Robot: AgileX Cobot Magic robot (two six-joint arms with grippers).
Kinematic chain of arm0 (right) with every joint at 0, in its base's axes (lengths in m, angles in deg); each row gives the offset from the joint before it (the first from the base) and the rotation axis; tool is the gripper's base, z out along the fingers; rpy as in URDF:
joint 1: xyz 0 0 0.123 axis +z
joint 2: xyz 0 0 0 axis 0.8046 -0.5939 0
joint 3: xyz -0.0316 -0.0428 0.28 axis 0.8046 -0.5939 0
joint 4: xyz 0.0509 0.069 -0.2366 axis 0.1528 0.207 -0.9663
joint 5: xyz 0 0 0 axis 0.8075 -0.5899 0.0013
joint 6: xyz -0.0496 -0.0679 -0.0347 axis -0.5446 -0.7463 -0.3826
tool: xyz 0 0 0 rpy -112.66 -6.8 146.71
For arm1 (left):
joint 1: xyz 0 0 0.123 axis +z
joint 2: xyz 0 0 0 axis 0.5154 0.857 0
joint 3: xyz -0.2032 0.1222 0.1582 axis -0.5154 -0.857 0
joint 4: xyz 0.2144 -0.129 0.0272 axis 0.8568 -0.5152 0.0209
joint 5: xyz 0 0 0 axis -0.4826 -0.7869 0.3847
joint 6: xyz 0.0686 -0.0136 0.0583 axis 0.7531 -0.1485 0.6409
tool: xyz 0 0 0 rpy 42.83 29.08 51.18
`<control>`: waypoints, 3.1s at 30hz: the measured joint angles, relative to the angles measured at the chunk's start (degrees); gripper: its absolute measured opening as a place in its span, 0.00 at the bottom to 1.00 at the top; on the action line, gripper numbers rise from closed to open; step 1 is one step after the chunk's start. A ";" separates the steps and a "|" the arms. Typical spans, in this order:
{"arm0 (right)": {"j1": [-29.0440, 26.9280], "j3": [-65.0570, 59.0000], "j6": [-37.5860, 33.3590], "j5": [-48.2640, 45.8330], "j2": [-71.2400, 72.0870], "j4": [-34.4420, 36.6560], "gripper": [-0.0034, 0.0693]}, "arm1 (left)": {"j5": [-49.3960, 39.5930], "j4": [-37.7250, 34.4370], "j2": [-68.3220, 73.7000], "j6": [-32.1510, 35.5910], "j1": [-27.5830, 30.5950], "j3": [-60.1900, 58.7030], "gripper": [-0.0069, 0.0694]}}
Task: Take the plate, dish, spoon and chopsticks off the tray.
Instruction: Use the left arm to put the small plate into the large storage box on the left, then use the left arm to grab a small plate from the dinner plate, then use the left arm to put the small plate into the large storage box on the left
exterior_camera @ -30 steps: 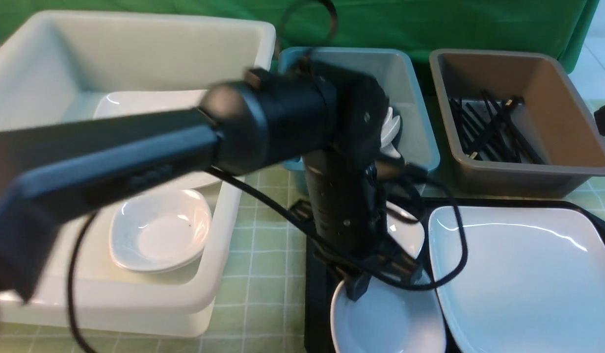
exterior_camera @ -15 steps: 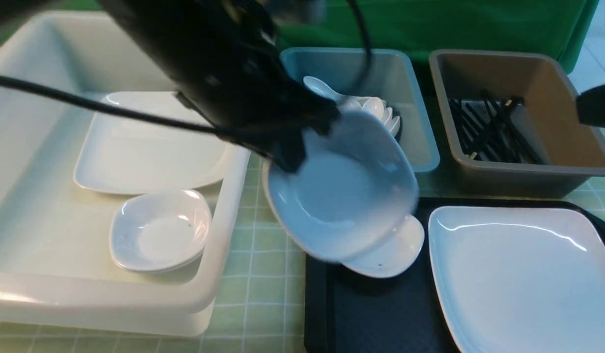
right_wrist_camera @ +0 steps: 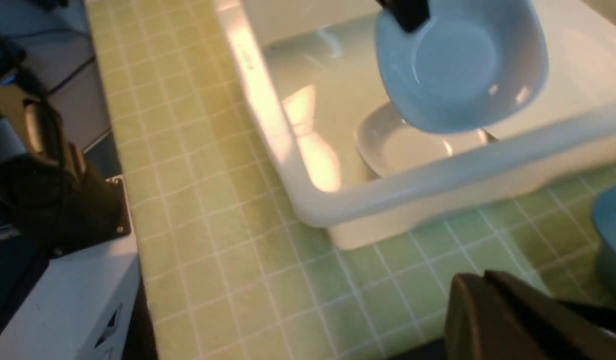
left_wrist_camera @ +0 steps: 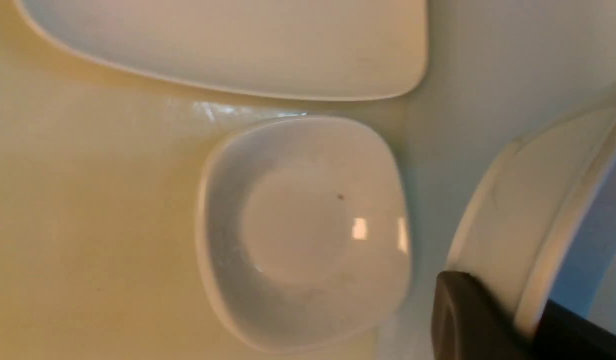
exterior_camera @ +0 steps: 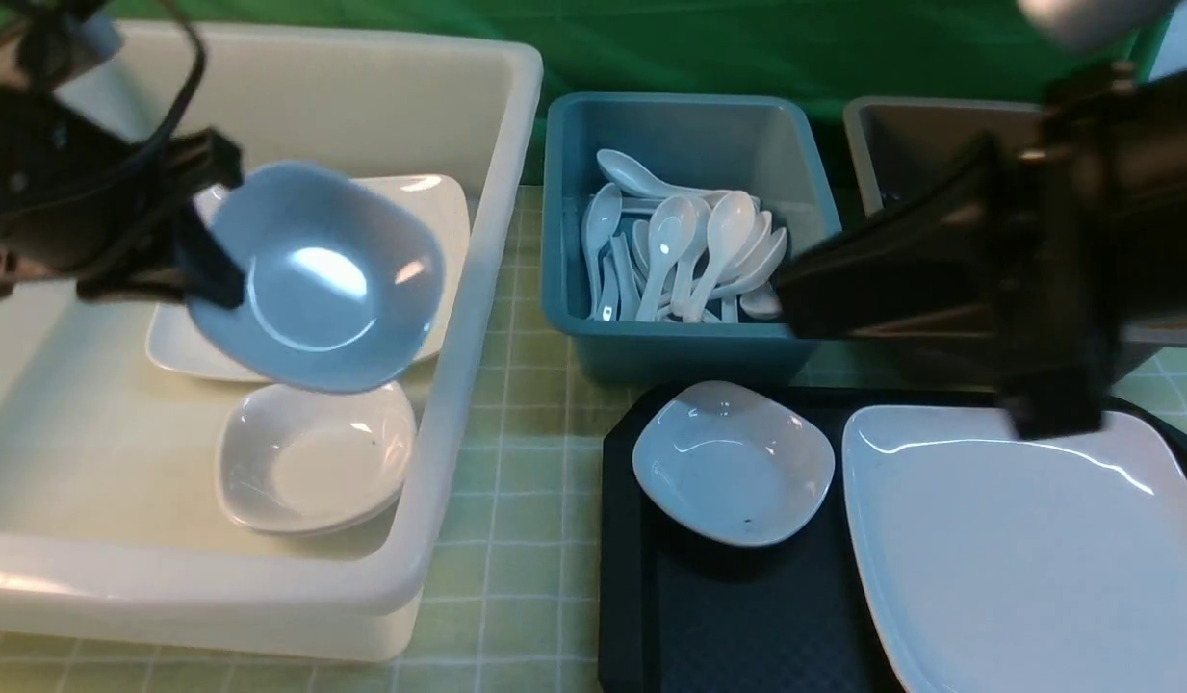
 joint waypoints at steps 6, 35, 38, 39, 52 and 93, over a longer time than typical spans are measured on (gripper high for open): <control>5.65 9.26 4.66 -0.15 -6.77 -6.63 0.04 | 2.74 -0.05 4.92 0.83 0.24 -4.42 0.13; -21.36 -0.44 28.69 -9.42 1.71 -42.52 0.06 | 13.94 20.72 7.50 -7.29 -49.11 12.55 0.12; -25.99 -4.51 28.48 -8.41 5.12 -39.75 0.06 | 14.63 25.92 14.59 -7.29 -53.96 14.05 0.22; -26.71 -5.20 28.48 -8.15 6.16 -39.12 0.06 | 14.74 27.39 16.63 -7.29 -54.98 14.53 0.26; -27.82 -6.78 28.43 -6.28 11.96 -37.34 0.06 | 17.03 36.60 33.23 -6.19 -56.46 19.02 0.81; -1.35 12.61 10.68 -1.25 -11.05 -4.41 0.06 | -0.76 29.45 3.32 -3.60 -22.10 10.81 0.10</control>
